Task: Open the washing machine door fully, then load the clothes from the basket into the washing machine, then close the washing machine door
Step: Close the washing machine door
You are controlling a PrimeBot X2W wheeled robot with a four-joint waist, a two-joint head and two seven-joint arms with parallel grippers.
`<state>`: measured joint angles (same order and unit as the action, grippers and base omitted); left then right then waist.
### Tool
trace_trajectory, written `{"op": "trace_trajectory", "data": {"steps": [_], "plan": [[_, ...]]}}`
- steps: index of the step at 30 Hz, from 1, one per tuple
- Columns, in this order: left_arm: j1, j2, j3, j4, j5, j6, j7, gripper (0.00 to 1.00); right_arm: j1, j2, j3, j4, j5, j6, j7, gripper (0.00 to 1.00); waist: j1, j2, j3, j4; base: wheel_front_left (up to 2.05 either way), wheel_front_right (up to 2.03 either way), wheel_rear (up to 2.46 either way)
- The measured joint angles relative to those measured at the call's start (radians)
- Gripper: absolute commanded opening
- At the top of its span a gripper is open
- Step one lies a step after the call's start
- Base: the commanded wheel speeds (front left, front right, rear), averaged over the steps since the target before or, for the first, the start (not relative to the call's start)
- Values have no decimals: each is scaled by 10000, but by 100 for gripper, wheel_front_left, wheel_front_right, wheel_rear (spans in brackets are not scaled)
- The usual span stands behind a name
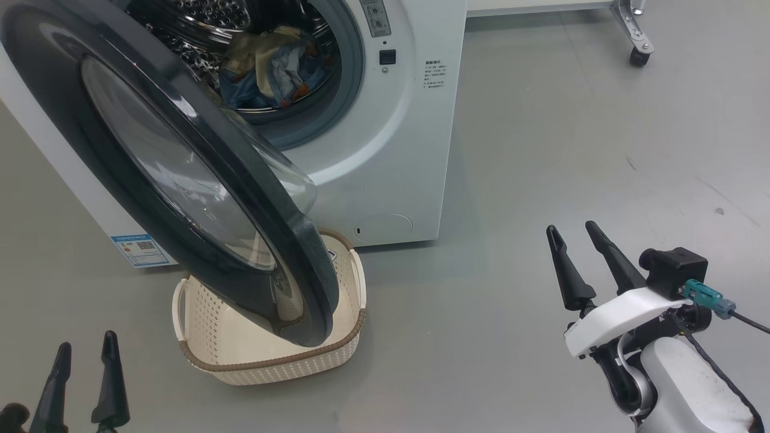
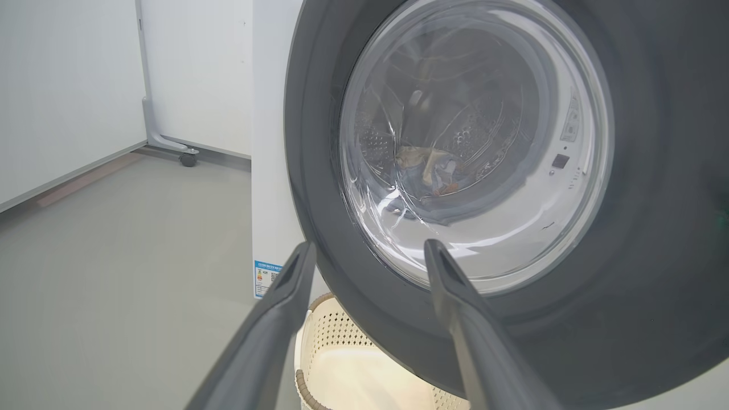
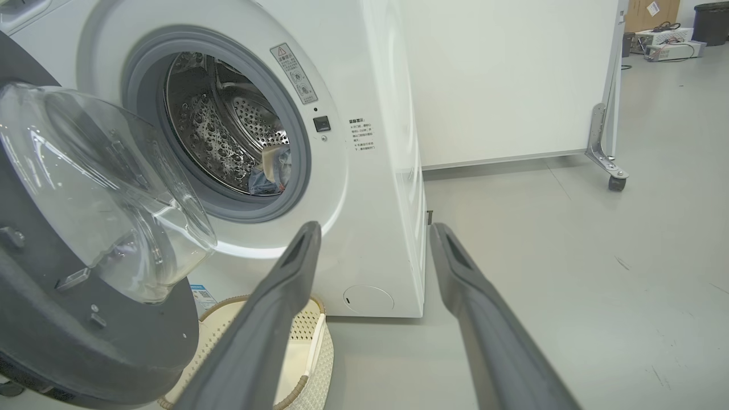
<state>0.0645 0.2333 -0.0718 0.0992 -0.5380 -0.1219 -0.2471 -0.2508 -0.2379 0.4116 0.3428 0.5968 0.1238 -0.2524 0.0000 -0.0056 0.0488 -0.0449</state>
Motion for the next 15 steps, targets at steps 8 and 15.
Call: {"op": "trace_trajectory", "data": {"steps": [8, 15], "plan": [[-44, -4, -2, 48, 107, 0, -2, 100, 0, 6, -21, -2, 0, 0, 0, 100, 0, 0, -7, 15, 0, 0, 0], [-96, -27, -117, 104, 107, 0, -12, 100, -11, 4, -2, -176, -67, 0, 2, 0, 0, -1, -9, 70, 0, 0, 0]]}}
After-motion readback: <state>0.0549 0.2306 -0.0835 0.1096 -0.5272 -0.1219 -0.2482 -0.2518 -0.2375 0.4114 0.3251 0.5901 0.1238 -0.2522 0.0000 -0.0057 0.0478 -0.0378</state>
